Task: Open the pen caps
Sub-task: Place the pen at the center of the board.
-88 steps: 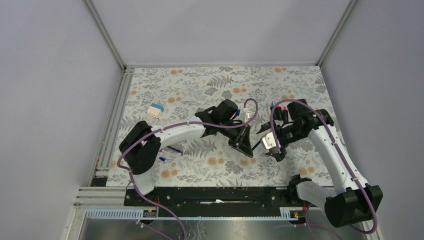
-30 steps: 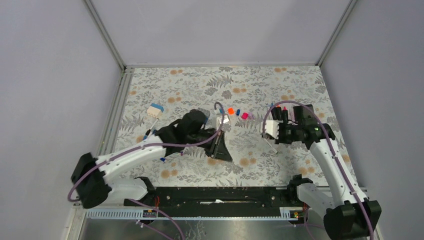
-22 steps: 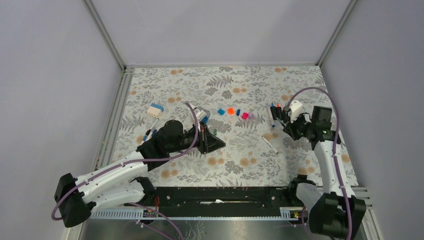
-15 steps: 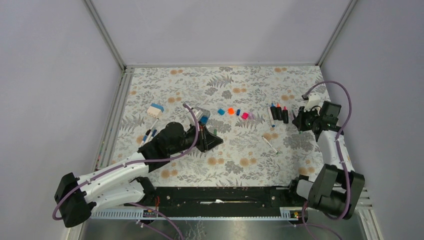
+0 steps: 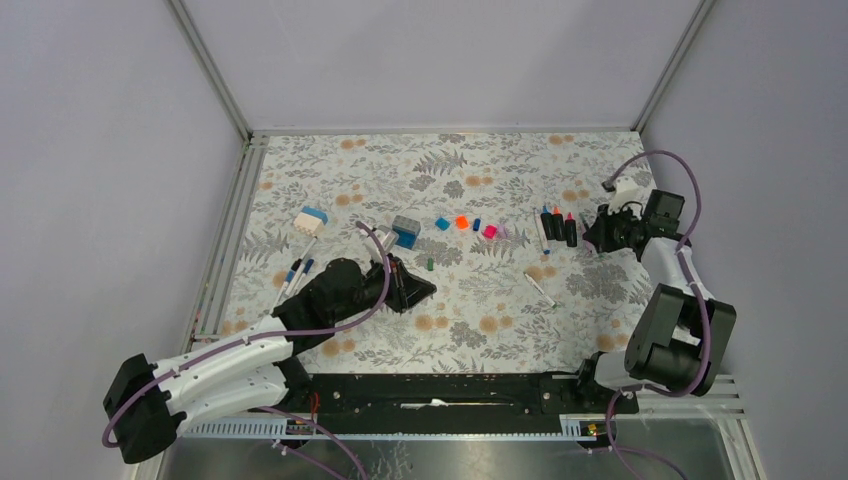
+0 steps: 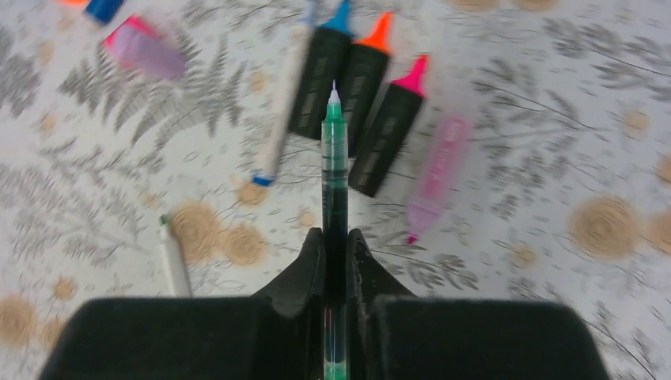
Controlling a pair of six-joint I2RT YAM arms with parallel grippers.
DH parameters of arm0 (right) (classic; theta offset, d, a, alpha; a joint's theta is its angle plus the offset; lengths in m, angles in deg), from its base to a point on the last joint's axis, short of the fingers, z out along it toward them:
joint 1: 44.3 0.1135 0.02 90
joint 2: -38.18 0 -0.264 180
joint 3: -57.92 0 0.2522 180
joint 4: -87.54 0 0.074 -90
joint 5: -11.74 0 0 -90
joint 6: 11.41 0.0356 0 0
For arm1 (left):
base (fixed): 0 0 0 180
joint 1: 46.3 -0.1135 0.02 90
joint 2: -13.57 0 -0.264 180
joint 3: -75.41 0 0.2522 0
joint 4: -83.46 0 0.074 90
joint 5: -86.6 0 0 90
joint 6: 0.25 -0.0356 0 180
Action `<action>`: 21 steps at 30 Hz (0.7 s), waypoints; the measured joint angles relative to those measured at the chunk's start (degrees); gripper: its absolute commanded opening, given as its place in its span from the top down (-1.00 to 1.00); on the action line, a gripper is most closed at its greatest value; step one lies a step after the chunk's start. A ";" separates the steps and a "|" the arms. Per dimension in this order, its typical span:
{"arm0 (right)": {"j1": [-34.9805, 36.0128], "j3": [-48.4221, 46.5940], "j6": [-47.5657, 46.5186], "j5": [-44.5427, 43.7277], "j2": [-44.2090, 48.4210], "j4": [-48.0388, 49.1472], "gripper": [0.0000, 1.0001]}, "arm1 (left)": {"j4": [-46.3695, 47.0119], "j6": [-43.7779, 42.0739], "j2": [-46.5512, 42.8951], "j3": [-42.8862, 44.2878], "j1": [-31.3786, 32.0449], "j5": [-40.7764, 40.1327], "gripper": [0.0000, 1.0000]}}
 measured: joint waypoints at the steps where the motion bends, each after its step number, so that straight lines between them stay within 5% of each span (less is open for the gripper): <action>1: 0.59 0.24 -2.67 1.46 0.15 -1.44 1.00 | 0.17 0.00 0.00 0.00 0.00 -0.17 1.00; 8: 7.67 8.48 -14.32 5.81 5.07 -7.78 0.95 | 0.79 -0.07 0.37 -0.11 -0.04 -1.66 1.00; 21: 11.98 8.61 -13.60 3.50 -1.03 -9.40 0.77 | 0.61 1.64 2.05 -0.11 -0.13 -3.17 1.00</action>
